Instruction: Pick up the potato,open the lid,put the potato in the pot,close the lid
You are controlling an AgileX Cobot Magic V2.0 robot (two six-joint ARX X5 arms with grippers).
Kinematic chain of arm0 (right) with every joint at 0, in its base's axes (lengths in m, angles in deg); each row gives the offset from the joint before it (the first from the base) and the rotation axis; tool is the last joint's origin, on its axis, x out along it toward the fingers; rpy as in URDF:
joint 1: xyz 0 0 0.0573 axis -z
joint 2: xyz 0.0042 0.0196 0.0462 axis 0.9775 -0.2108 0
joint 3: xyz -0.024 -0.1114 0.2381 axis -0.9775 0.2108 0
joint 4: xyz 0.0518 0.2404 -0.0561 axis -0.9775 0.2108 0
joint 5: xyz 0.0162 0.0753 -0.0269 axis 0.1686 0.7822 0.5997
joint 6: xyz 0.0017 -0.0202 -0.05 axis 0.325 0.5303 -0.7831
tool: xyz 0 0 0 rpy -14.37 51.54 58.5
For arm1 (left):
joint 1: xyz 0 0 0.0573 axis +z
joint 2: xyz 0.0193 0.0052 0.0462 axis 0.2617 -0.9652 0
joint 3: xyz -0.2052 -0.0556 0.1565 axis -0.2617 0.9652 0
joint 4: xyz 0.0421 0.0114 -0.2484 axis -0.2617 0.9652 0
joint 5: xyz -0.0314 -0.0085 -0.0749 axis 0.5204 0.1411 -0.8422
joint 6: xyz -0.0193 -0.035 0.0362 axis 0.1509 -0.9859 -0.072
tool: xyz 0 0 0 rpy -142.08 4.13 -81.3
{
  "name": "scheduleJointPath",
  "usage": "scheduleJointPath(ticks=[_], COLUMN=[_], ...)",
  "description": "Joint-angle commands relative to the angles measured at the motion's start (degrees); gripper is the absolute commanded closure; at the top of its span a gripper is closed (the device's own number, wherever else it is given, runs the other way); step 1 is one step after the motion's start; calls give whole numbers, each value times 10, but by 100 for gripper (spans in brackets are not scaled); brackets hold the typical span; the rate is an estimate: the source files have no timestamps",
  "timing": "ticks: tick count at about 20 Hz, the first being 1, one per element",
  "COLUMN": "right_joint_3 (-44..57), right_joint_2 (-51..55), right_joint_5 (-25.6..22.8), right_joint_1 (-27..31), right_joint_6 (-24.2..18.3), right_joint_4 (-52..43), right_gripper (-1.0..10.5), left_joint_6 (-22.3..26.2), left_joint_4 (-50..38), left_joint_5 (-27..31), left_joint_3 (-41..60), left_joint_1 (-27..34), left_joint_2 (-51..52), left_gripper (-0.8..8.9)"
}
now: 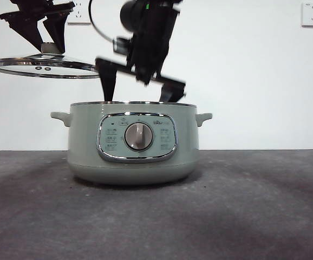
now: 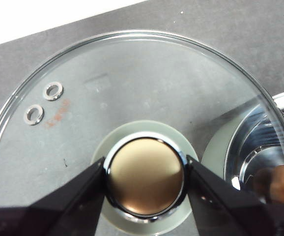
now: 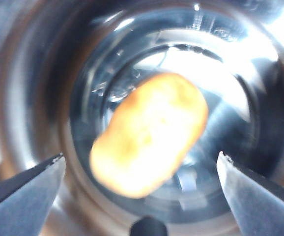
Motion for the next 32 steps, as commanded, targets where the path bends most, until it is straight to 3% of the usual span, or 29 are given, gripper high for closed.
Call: scheduleJointPath(ticks=[1, 3, 4, 7, 16, 21, 26, 32], right_joint_3=[-80, -119, -118, -66, 403, 591, 694, 713], right_joint_2=[13, 54, 82, 186, 590, 749, 846, 900], right_joint_5=[-6, 0, -8, -29, -56, -67, -67, -58], right_joint_1=[-3, -5, -6, -6, -13, -13, -13, -13], right_joint_6=[-13, -9, -17, -27, -37, -43, -44, -31], right_joint_4=[40, 40, 40, 41, 41, 41, 41, 40], right_gripper=[380, 407, 511, 965, 962, 962, 962, 962], left_joint_6=[4, 4, 4, 4, -14, -16, -28, -50], left_joint_4=[-17, -17, -17, -12, 4, 5, 18, 26], left_joint_5=[-3, -3, -3, -3, -3, -3, -3, -3], left_joint_3=[-6, -6, -6, -6, -6, -6, -6, -2], left_joint_1=[-8, -14, -15, -25, -92, -145, -187, -221], left_joint_2=[1, 1, 1, 1, 1, 1, 1, 1], left_gripper=[822, 822, 822, 822, 822, 822, 822, 822])
